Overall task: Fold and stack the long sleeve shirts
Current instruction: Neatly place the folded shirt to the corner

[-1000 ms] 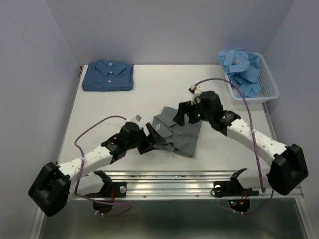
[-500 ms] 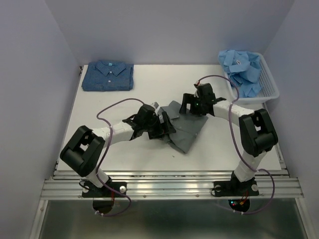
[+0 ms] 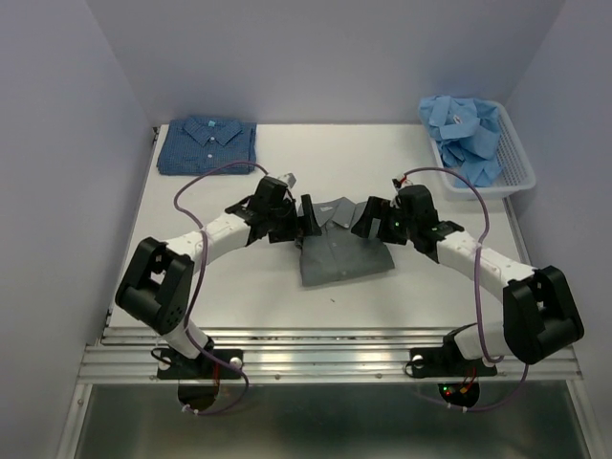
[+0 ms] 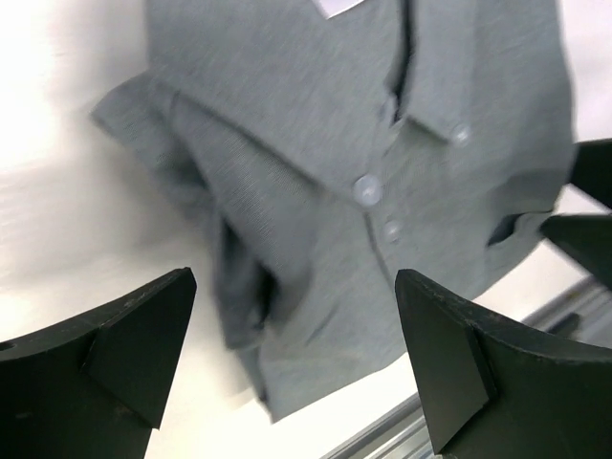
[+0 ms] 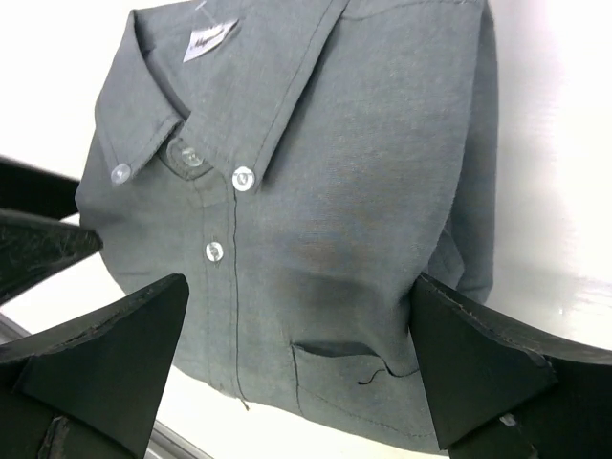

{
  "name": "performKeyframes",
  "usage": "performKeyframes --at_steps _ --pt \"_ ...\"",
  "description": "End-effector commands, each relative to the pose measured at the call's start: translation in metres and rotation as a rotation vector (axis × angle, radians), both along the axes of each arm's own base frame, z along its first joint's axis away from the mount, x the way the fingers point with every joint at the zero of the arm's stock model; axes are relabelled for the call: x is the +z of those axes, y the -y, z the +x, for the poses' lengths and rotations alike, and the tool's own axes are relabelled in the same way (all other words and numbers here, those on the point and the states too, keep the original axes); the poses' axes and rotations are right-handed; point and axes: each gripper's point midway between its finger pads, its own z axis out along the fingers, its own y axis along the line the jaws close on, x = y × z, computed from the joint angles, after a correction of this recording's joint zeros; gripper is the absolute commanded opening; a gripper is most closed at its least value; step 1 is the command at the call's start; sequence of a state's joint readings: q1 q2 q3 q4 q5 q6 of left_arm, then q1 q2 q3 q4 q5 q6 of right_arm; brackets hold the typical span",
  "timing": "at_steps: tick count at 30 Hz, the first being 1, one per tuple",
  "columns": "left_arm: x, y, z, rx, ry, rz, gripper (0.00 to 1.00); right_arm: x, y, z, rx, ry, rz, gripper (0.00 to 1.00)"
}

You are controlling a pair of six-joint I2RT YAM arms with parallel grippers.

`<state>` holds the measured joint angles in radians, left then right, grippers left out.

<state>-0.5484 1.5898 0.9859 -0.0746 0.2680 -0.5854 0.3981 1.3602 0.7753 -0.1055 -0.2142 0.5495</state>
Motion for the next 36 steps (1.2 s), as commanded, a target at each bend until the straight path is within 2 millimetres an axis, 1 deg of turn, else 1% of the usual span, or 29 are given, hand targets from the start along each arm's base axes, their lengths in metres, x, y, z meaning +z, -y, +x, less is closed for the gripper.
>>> performKeyframes --at_steps 1,4,6,8,9,10,13,16,17,18,20,21,22,23,24,25,26,28,29,30,31,32,33,35,36 --pt "0.013 -0.028 -0.004 0.003 0.059 0.143 0.99 0.017 0.006 0.013 -0.023 0.067 -0.034 1.00" --pt "0.008 -0.026 0.002 -0.024 0.056 0.171 0.99 0.017 0.005 0.012 -0.002 0.076 -0.044 1.00" --pt "0.000 -0.024 0.007 -0.022 0.025 0.191 0.99 0.018 0.005 0.012 0.005 0.083 -0.047 1.00" --pt "-0.004 -0.013 0.008 -0.051 0.034 0.140 0.99 0.018 0.005 0.011 0.011 0.085 -0.050 1.00" --pt "-0.008 -0.004 0.003 -0.090 0.017 0.099 0.99 0.017 0.005 0.011 0.014 0.085 -0.051 1.00" --pt "-0.010 0.002 0.003 -0.102 0.025 0.068 0.99 0.017 0.005 0.011 0.017 0.085 -0.050 1.00" --pt "-0.018 0.011 -0.002 -0.137 0.002 0.014 0.99 0.017 0.005 0.010 0.024 0.092 -0.054 1.00" --pt "-0.036 0.010 -0.010 -0.143 -0.028 0.008 0.99 0.014 0.007 0.009 0.021 0.091 -0.061 1.00" --pt "-0.040 0.012 -0.008 -0.140 -0.019 0.000 0.99 0.014 0.006 0.009 0.025 0.089 -0.061 1.00" --pt "-0.050 0.011 -0.010 -0.139 -0.040 0.009 0.99 0.012 0.006 0.009 0.026 0.087 -0.063 1.00" --pt "-0.059 0.013 -0.012 -0.147 -0.065 0.005 0.99 0.011 0.007 0.007 0.025 0.081 -0.062 1.00" --pt "-0.069 0.015 -0.016 -0.161 -0.095 0.003 0.99 0.010 0.007 0.007 0.024 0.079 -0.062 1.00" --pt "-0.071 0.017 -0.017 -0.173 -0.103 -0.007 0.97 0.010 0.007 0.007 0.023 0.082 -0.062 1.00" --pt "-0.074 0.019 -0.019 -0.182 -0.113 -0.016 0.91 0.010 0.008 0.006 0.019 0.081 -0.064 1.00" --pt "-0.078 0.023 -0.020 -0.191 -0.119 -0.023 0.88 0.010 0.010 0.006 0.008 0.084 -0.067 1.00" --pt "-0.080 0.025 -0.020 -0.196 -0.118 -0.018 0.79 0.009 0.011 0.006 0.002 0.083 -0.069 1.00" --pt "-0.083 0.026 -0.020 -0.198 -0.122 -0.011 0.76 0.009 0.012 0.005 -0.001 0.085 -0.071 1.00" --pt "-0.087 0.033 -0.020 -0.215 -0.128 -0.005 0.64 0.012 0.014 0.005 -0.011 0.094 -0.071 1.00" --pt "-0.087 0.035 -0.019 -0.217 -0.126 -0.002 0.45 0.012 0.015 0.005 -0.018 0.096 -0.074 1.00" --pt "-0.085 0.039 -0.016 -0.221 -0.116 -0.003 0.32 0.013 0.016 0.005 -0.023 0.103 -0.077 1.00" --pt "-0.088 0.039 -0.015 -0.218 -0.115 0.008 0.18 0.015 0.017 0.005 -0.027 0.107 -0.077 1.00" --pt "-0.087 0.039 -0.010 -0.214 -0.104 0.021 0.00 0.016 0.019 0.005 -0.034 0.113 -0.080 1.00" --pt "-0.086 0.036 0.001 -0.193 -0.083 0.065 0.00 0.016 0.021 0.006 -0.042 0.121 -0.089 1.00" --pt "-0.078 0.036 0.016 -0.198 -0.032 0.102 0.00 0.020 0.025 0.007 -0.055 0.137 -0.101 1.00" --pt "-0.065 0.038 0.027 -0.201 0.002 0.119 0.00 0.020 0.026 0.007 -0.057 0.142 -0.104 1.00"
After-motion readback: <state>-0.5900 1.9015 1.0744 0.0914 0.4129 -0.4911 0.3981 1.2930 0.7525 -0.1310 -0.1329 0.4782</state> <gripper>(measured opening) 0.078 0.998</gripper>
